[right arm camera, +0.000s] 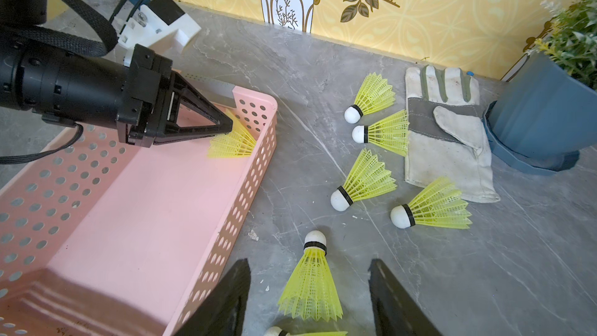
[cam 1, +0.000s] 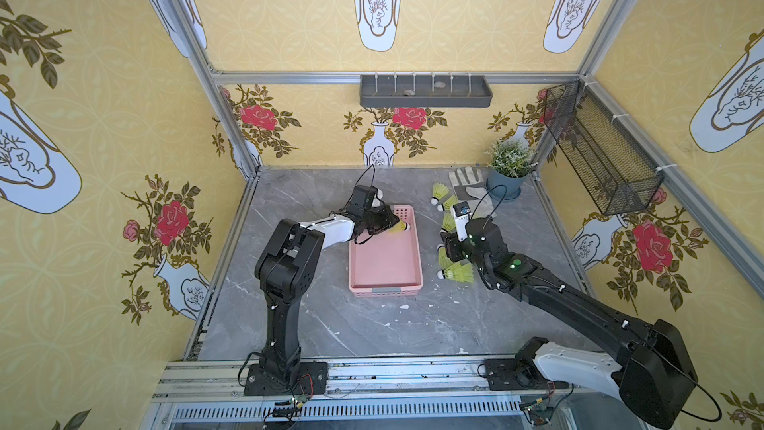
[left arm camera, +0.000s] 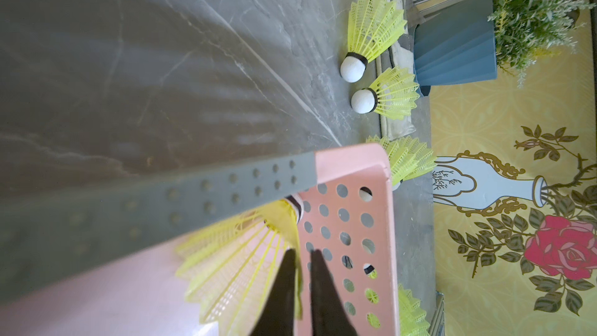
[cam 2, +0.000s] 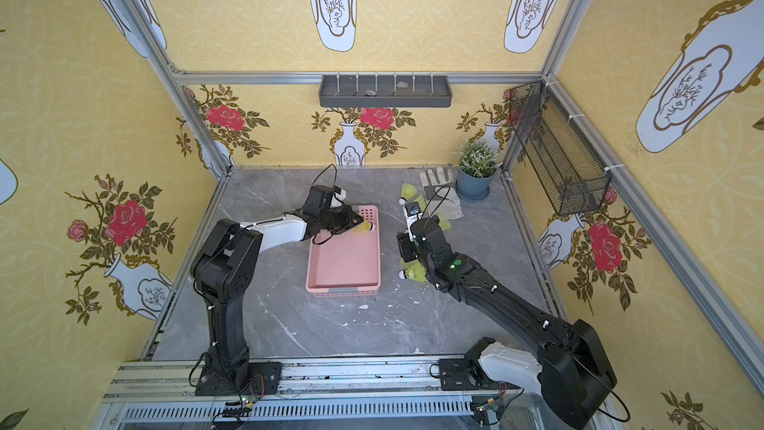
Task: Put the shuttlecocks into the storage box
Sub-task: Place the shuttlecock in the storage box.
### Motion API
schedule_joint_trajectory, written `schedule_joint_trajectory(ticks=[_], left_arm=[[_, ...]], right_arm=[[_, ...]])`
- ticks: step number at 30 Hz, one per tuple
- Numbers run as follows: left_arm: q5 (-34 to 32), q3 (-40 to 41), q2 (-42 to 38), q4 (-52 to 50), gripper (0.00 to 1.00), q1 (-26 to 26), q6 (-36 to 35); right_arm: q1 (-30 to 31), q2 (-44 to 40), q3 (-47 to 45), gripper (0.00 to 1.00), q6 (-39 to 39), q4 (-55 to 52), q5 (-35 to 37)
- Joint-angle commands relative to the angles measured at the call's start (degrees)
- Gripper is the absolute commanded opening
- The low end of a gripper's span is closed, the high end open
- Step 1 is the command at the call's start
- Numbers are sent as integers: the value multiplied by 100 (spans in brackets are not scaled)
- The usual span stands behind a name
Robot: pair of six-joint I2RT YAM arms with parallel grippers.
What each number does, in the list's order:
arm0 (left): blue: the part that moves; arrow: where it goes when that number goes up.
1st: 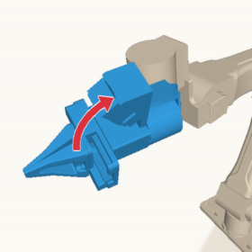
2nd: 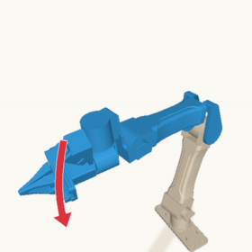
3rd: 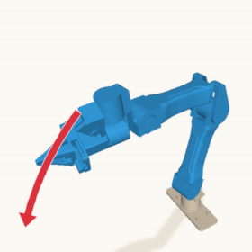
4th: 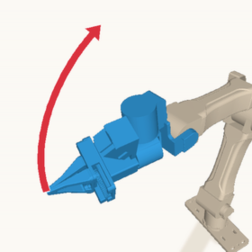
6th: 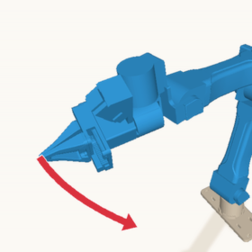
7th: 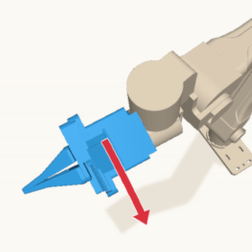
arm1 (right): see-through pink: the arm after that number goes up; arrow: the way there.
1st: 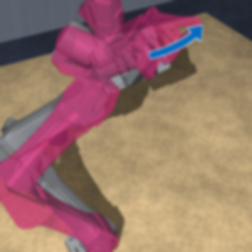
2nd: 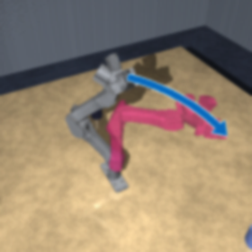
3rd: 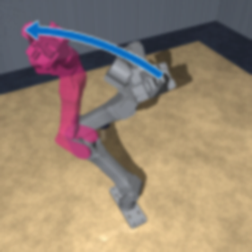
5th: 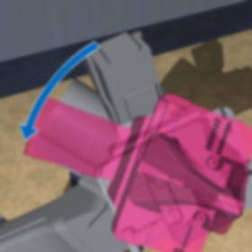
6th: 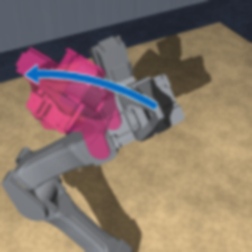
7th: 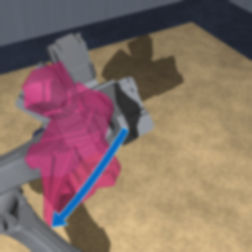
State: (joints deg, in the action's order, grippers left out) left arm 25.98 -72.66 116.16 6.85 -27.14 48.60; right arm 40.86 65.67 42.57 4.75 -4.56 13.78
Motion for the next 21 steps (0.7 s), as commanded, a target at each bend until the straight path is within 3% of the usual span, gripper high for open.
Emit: schedule_joint_trajectory(ticks=[1,15,21], left_arm=[[-23,-63,67,-96,30,8,-113],[-601,-109,-483,-851,58,10,-636],[-973,-23,-1093,-1288,63,9,-980]], right_arm=[[1,7,43,60,60,62,36],[-79,137,200,62,377,-98,161],[-329,312,355,62,694,-184,13]])
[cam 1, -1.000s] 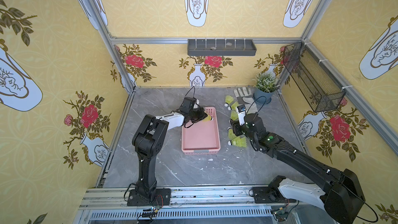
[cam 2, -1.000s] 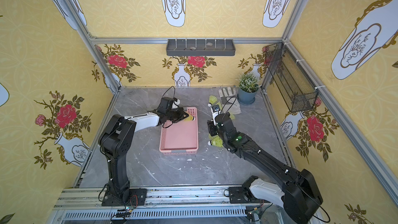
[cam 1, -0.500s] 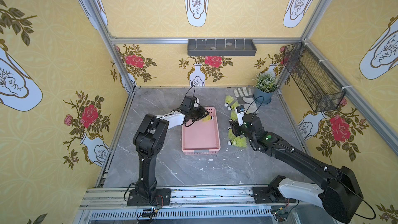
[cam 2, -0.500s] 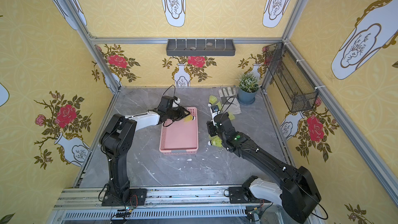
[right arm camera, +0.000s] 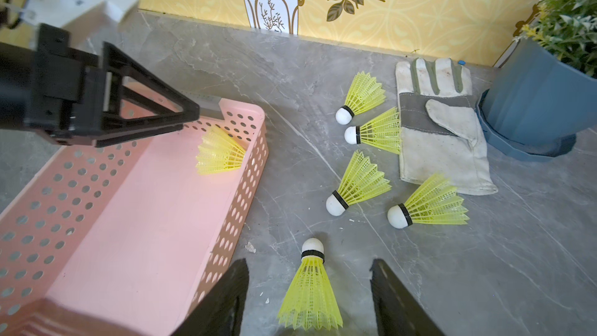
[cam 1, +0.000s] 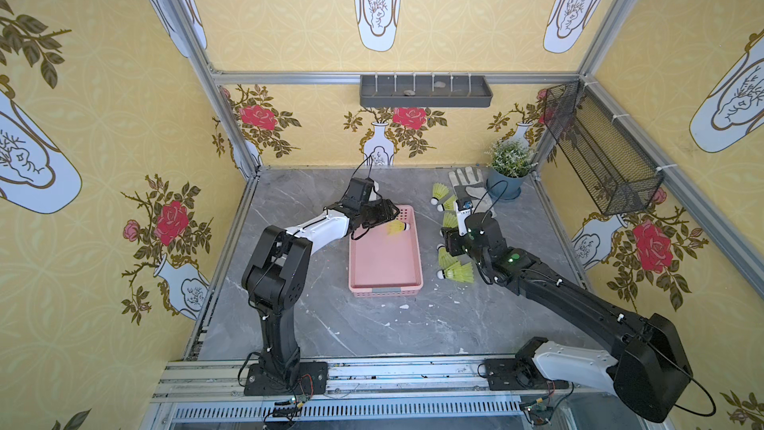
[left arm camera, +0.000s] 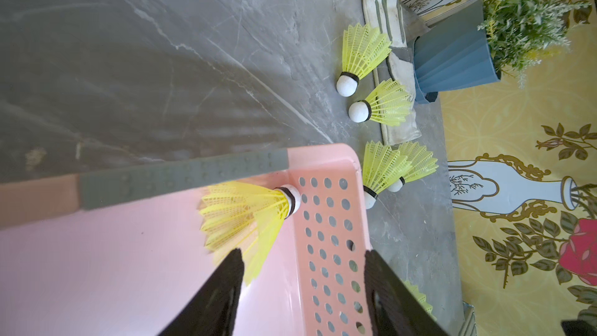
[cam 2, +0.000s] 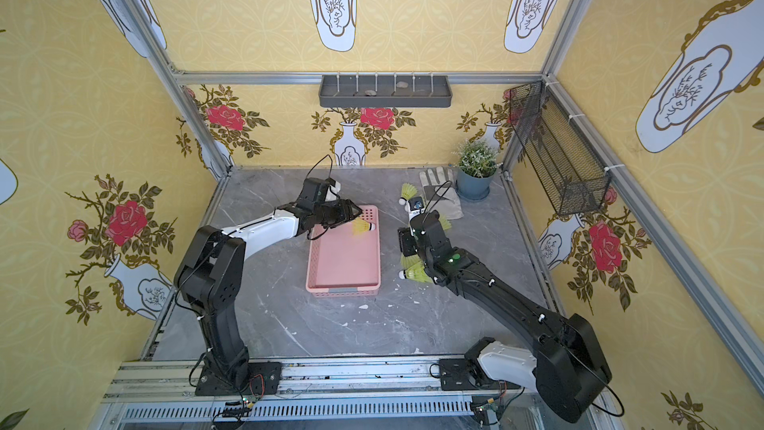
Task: Put the shuttlecocks into the storage box
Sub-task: Place the shuttlecock in the storage box, then pick up the shuttlecock at the center of the board.
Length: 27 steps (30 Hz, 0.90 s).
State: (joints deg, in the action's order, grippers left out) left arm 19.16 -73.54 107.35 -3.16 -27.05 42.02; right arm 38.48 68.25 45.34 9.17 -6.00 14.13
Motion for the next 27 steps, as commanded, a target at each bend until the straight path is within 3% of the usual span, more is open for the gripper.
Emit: schedule_joint_trajectory(ticks=[1,12,17,27], left_arm=[[-373,97,-358,-384,64,-1,-454],[-1139,883,-2687,-1754,69,136,-1466],[-933,1174,-3753,-2412,72,578,-1885],[-1200,1606,-5196,-2986,76,808,-2409]], right_arm=[[-165,86,90,62,305,-41,-85],[-1280,991,866,62,1134,-561,-1338],[-1450,1637,1341,62,1240,-668,-1574],[-1666,3566,3358,58,1433,-1739,-1789]])
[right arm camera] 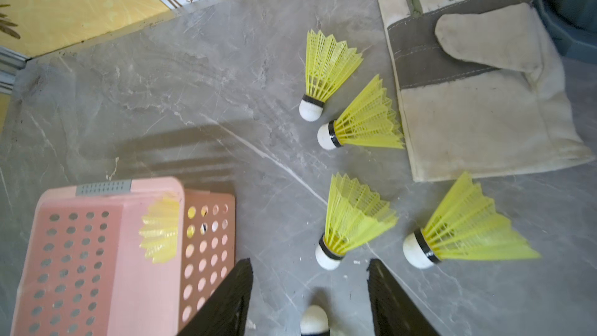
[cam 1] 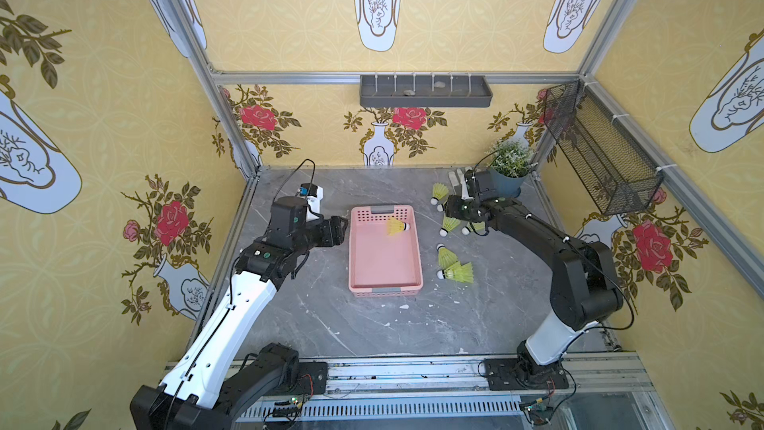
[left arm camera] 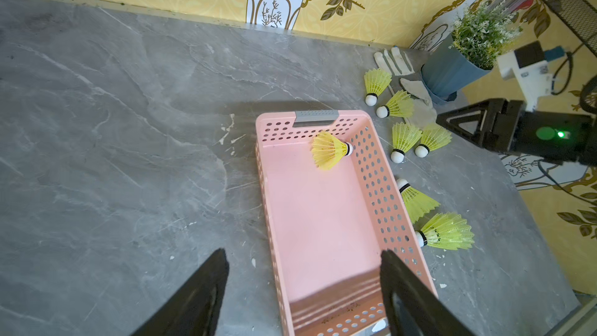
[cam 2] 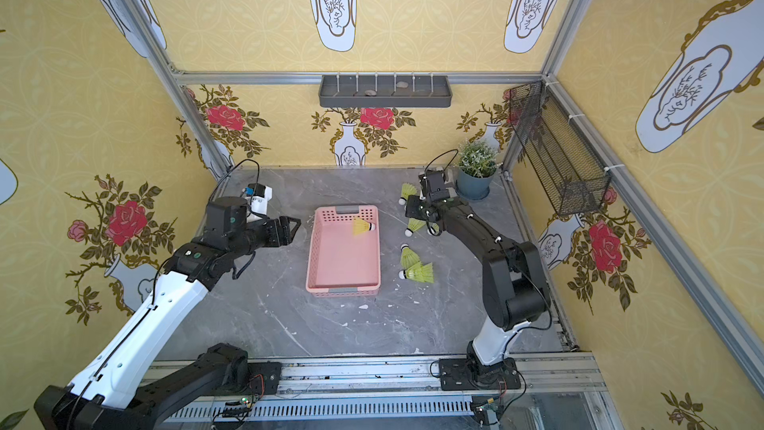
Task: Put the shuttlecocks into the storage box
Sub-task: Pick up the shuttlecock at the center of the board.
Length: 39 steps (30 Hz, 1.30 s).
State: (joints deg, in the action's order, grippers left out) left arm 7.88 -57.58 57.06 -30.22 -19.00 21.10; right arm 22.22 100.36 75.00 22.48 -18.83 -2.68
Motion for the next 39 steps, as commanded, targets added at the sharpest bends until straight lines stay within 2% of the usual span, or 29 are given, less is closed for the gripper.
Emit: schedule_joint_trajectory(ticks=[1,6,14,21,25,39], left_arm=[[-166,32,-248,-357,76,4,-407],[-812,276,-553,-480,77,20,-528],[-837,300,-670,-490,77,23,-514],[-828,300,-673,-513,77,28,-514],[-811,302,-674,-520,77,32,-495],[-780,306,-692,-501,77,28,-484]], right_arm=[[-55,509,568,57,137,-534,-115],[-85,1324,1441,53,300,-818,-148],[-68,2252,2354,48,503,-937,-237],[-51,2717,2811,46,630,-953,-156],[-52,2979,3097,41,711,-1023,-112],[-42,3553,3652,43,896,-1130,66]])
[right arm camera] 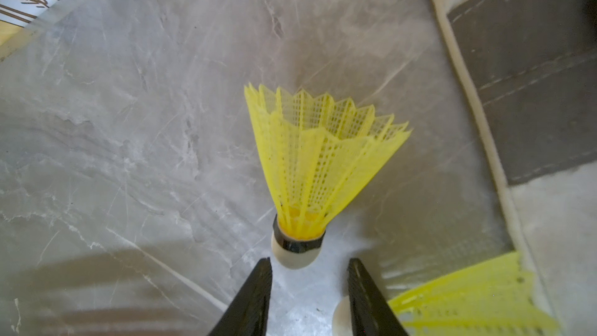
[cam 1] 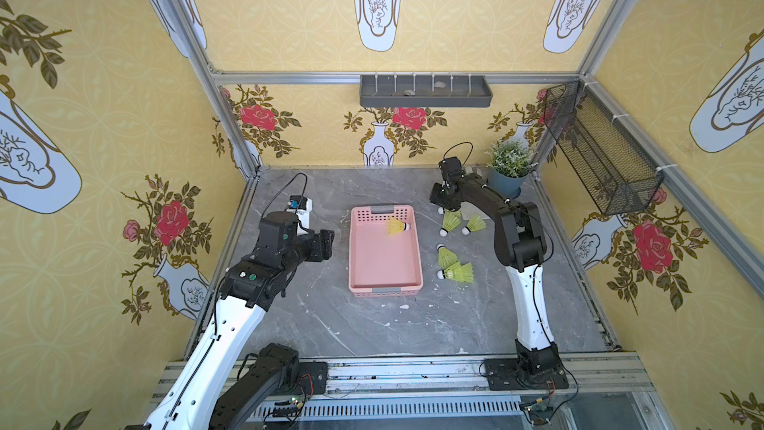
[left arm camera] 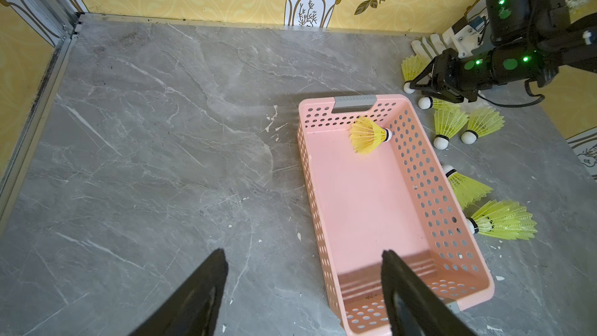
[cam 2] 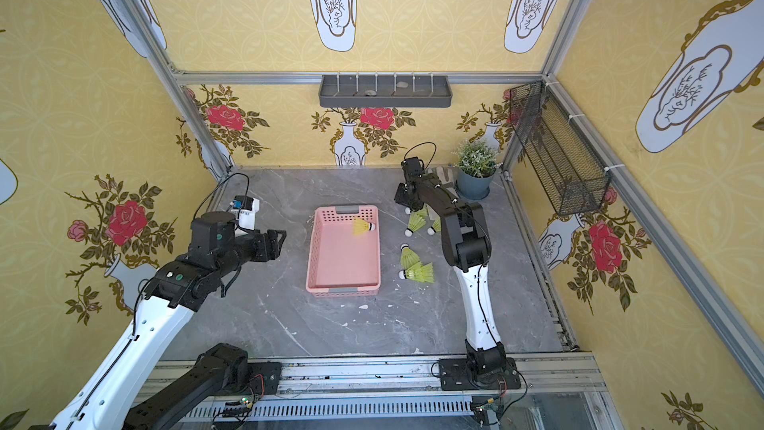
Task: Put the shuttlecocks into the storage box
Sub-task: Pick up the shuttlecock at the center of the board.
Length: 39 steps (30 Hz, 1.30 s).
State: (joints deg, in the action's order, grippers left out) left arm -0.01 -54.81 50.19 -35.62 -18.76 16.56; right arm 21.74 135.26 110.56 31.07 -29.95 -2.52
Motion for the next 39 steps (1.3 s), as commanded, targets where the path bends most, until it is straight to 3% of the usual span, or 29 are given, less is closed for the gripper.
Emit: schedule_joint_trajectory(ticks=[1,16,23,31,39], left_arm=[[19,31,6,37,77,4,-30],[63,31,-5,46,77,13,-25],[63,40,-10,45,77,13,-30],[59,49,16,37,77,14,-36],[304,49,102,76,77,22,-104]], right_arm=[[-1,102,139,44,45,-32,54],[5,616,628,49,112,-196,173],[15,585,548,32,34,-74,210],[45,-331,-360,20,-376,747,-240],[181,-1804,-1857,19,-1053,1647,-785]])
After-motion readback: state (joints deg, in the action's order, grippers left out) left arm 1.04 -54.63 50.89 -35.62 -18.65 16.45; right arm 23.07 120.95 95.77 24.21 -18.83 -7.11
